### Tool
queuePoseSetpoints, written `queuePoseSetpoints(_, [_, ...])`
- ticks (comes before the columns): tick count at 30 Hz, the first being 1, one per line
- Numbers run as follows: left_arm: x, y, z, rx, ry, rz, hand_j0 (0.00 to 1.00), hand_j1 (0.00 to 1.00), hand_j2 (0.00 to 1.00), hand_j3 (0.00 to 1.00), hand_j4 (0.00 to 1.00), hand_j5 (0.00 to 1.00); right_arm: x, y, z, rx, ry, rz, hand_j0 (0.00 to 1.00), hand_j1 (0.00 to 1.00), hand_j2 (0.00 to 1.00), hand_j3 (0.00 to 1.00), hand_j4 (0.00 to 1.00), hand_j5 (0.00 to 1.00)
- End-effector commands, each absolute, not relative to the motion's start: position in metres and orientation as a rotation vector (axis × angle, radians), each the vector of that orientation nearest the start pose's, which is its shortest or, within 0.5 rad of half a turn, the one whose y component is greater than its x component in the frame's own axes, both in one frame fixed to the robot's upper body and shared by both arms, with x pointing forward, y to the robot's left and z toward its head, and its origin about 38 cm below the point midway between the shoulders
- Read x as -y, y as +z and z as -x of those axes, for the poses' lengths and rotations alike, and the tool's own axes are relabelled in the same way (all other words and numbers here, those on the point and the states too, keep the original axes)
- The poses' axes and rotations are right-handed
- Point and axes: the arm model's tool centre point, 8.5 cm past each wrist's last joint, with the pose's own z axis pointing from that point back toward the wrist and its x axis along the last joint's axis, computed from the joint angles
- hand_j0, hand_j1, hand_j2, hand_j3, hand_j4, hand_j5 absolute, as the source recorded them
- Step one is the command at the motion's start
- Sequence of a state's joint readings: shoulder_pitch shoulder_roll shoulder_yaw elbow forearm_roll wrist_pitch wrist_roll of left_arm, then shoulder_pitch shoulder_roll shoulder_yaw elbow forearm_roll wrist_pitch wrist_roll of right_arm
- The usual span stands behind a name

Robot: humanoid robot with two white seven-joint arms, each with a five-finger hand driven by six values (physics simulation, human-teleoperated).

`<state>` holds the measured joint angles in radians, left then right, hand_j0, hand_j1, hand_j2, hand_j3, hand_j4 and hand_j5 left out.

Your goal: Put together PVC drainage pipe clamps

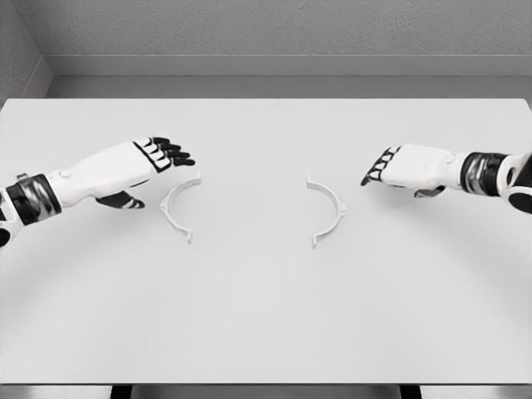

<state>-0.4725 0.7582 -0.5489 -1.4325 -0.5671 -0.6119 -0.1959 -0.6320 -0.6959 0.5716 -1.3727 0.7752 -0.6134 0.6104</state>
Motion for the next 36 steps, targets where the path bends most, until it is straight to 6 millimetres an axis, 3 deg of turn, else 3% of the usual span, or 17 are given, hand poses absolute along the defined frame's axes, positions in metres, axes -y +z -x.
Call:
queuePoseSetpoints(1, [-0.289,0.165,-0.420,1.629,-1.929,-0.477,1.00,1.00,1.00,1.00,1.00,1.00,0.288,0.169,-0.451,1.111,2.293,0.533,0.84,0.84,0.84,0.84,0.84,0.84])
queuePoseSetpoints(5, [-0.283,0.165,-0.421,1.634,-1.932,-0.468,1.00,1.00,1.00,1.00,1.00,1.00,0.289,0.163,-0.448,1.086,2.310,0.529,0.79,0.79,0.79,0.79,0.79,0.79])
queuePoseSetpoints(11, [-0.277,0.163,-0.426,1.618,-1.961,-0.482,1.00,1.00,1.00,1.00,1.00,1.00,0.289,0.177,-0.445,1.098,2.339,0.569,0.76,0.76,0.76,0.76,0.76,0.76])
queuePoseSetpoints(17, [-0.287,0.157,-0.430,1.582,-1.942,-0.490,1.00,1.00,1.00,1.00,1.00,1.00,0.286,0.187,-0.435,1.111,2.380,0.594,0.76,0.76,0.76,0.76,0.76,0.76])
queuePoseSetpoints(21, [-0.298,0.151,-0.435,1.541,-1.927,-0.498,1.00,1.00,1.00,1.00,1.00,1.00,0.271,0.189,-0.423,1.153,2.424,0.586,0.76,0.76,0.76,0.76,0.76,0.76])
queuePoseSetpoints(28, [-0.304,0.146,-0.441,1.516,-1.905,-0.502,1.00,1.00,1.00,1.00,1.00,1.00,0.282,0.186,-0.415,1.113,2.441,0.584,0.76,0.76,0.76,0.76,0.76,0.76])
queuePoseSetpoints(36, [-0.301,0.142,-0.446,1.514,-1.892,-0.498,1.00,1.00,1.00,1.00,1.00,1.00,0.278,0.181,-0.405,1.115,2.465,0.563,0.76,0.76,0.76,0.76,0.76,0.76])
